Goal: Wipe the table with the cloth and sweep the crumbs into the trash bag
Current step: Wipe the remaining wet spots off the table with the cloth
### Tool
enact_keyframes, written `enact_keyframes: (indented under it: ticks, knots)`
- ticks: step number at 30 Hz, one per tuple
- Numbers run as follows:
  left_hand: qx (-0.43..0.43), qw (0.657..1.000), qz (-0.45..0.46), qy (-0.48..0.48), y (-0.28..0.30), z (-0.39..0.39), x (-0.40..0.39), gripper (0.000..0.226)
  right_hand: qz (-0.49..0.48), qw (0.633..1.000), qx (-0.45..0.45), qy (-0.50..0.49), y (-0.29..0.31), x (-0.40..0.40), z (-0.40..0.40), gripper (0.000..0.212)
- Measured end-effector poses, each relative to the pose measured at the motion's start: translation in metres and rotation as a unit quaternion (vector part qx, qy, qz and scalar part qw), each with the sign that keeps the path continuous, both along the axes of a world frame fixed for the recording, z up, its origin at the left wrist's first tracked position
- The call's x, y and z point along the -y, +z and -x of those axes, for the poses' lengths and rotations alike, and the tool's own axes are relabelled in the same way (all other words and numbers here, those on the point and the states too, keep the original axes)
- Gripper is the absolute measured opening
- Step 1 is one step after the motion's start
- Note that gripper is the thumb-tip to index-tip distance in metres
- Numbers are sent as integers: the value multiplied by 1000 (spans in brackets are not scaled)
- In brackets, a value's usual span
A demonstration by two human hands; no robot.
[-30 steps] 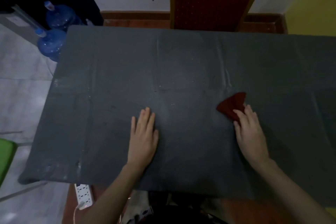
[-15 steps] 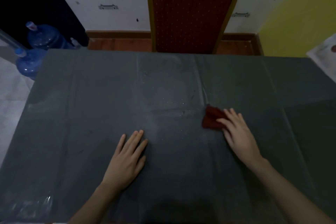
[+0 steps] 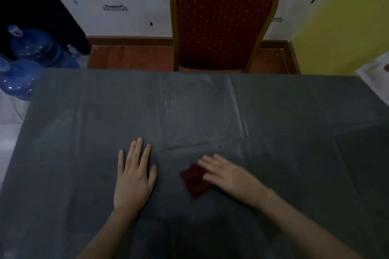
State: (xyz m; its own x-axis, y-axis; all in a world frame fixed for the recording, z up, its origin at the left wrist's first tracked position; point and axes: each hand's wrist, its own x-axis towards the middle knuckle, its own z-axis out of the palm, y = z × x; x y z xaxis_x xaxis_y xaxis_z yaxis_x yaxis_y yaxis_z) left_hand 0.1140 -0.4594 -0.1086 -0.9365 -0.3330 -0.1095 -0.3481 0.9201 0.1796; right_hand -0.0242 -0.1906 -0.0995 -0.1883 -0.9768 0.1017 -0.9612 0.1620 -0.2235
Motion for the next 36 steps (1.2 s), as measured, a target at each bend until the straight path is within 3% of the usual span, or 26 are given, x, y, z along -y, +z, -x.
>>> enact_keyframes:
  ticks: [3, 6, 8, 10, 13, 16, 18, 20, 23, 26, 29, 31, 34, 36]
  knots:
    - [-4, 1000, -5, -6, 1, 0, 0, 59, -4, 983, -15, -186, 9, -10, 60, 30]
    - [-10, 1000, -6, -5, 2, 0, 0, 58, -16, 913, 14, -407, 10, -6, 83, 29]
    - [-8, 1000, -7, -4, 3, 0, 0, 58, -5, 875, 7, -484, 7, 15, 73, 30]
    - [-5, 1000, -7, -5, 2, 0, 0, 58, 26, 888, 10, -459, 6, 39, 49, 30]
    - [-1, 1000, -8, -6, 1, 0, 2, 59, 44, 963, 5, -268, 2, 73, 1, 29]
    - [0, 1000, -1, -15, 1, 0, 2, 60, 19, 994, 35, -103, -2, 80, -32, 24]
    - [-1, 1000, -4, -15, 1, 0, 2, 59, 8, 995, 30, -93, -1, 58, -28, 23]
    - [-7, 1000, -8, -12, 1, 0, 2, 58, -3, 986, 20, -165, 2, 20, -13, 27]
    - [-19, 1000, -16, -9, 0, 0, 1, 58, -35, 938, 40, -344, 10, -46, 8, 38]
    - [-33, 999, -24, -3, -1, -1, 1, 58, -7, 845, 93, -527, 18, -79, -4, 36]
    - [-37, 999, -22, 2, 2, 0, -4, 59, 43, 795, 96, -597, 15, -65, -27, 34]
    - [-32, 999, -22, 14, 5, 3, -11, 58, 62, 807, 97, -579, 11, -42, -44, 35]
    - [-25, 998, -46, 44, 10, 11, -32, 59, 64, 885, 89, -452, 9, -14, -67, 40]
    - [-17, 998, -57, 8, 12, 15, -51, 58, 38, 934, 65, -350, 8, -11, -77, 41]
